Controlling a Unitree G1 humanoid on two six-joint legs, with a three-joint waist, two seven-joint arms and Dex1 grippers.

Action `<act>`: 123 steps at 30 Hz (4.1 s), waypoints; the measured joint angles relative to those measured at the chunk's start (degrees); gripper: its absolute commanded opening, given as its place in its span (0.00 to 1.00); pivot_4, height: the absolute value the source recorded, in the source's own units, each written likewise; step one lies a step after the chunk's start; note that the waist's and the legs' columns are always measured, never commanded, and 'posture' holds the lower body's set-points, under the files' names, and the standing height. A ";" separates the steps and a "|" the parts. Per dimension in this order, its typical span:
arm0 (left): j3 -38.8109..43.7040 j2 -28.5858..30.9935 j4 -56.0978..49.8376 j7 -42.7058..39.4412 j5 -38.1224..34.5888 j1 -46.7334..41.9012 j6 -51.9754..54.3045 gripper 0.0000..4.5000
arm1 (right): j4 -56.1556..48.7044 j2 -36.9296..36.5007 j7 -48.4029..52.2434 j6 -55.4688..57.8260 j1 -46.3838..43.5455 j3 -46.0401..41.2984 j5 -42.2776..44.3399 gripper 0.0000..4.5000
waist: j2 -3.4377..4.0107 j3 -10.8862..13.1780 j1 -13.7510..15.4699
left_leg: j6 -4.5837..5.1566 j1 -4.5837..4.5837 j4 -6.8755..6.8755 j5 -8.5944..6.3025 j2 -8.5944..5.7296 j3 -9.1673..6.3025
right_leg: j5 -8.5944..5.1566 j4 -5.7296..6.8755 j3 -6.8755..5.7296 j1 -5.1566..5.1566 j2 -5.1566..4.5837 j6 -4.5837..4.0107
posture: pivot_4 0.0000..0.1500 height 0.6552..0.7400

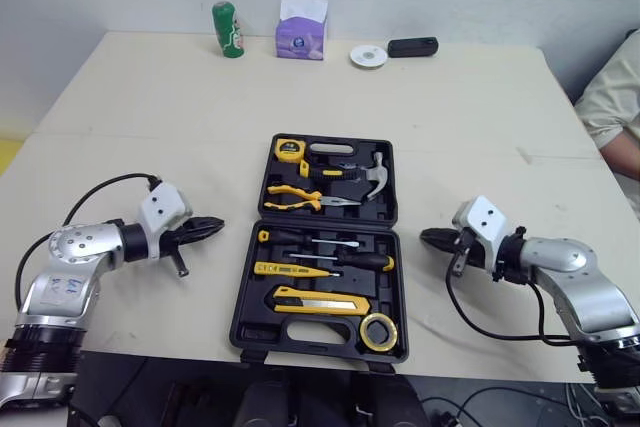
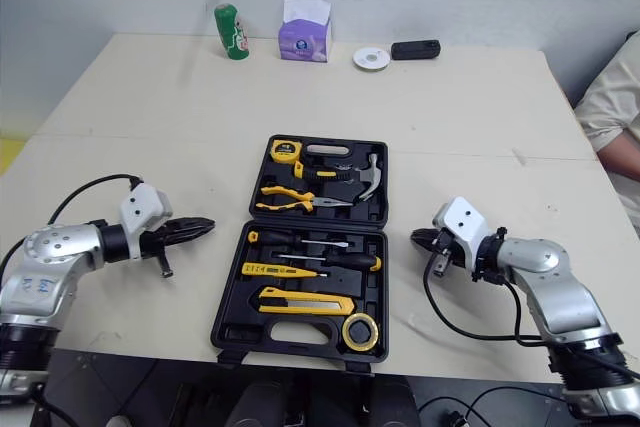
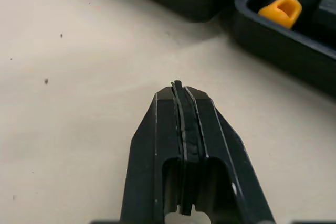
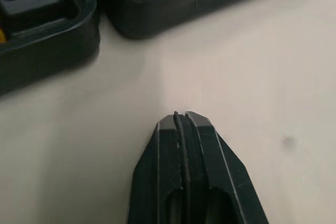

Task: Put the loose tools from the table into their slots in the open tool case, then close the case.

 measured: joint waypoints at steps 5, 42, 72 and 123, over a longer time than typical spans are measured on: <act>-2.68 -4.26 5.48 2.13 2.79 -3.16 -1.60 0.00 | 1.91 1.67 -0.39 -2.08 -2.43 1.83 -3.35 0.00 | -0.09 -0.05 -0.51 | 0.00 0.06 0.00 0.05 0.00 0.03 | 0.00 0.07 0.01 0.03 0.02 0.00 | 1.00 0.90; -5.30 -12.57 6.97 3.32 6.43 -9.65 3.41 0.00 | 8.35 8.18 3.13 -3.86 -12.71 6.37 -11.54 0.00 | -0.14 -0.09 -1.40 | 0.00 0.11 0.02 0.21 -0.05 0.01 | 0.01 0.17 0.01 0.07 -0.06 0.00 | 1.00 0.90; 8.42 -15.44 -0.55 27.69 -12.49 -24.16 57.94 1.00 | -2.48 16.37 -15.45 48.01 -24.88 -8.32 8.22 0.99 | -0.19 0.04 -1.40 | -0.04 -0.19 -0.03 0.29 -0.15 -0.11 | 0.02 0.15 -0.03 -0.15 0.01 0.02 | 1.00 0.90; 1.42 -18.19 1.19 31.06 -10.17 -26.87 56.98 0.06 | 4.97 20.39 -27.07 51.90 -31.29 -3.41 7.12 0.00 | -0.23 0.01 -1.59 | -0.11 -0.34 -0.06 0.40 -0.18 0.19 | 0.02 0.41 0.24 -0.61 0.00 0.02 | 1.00 0.90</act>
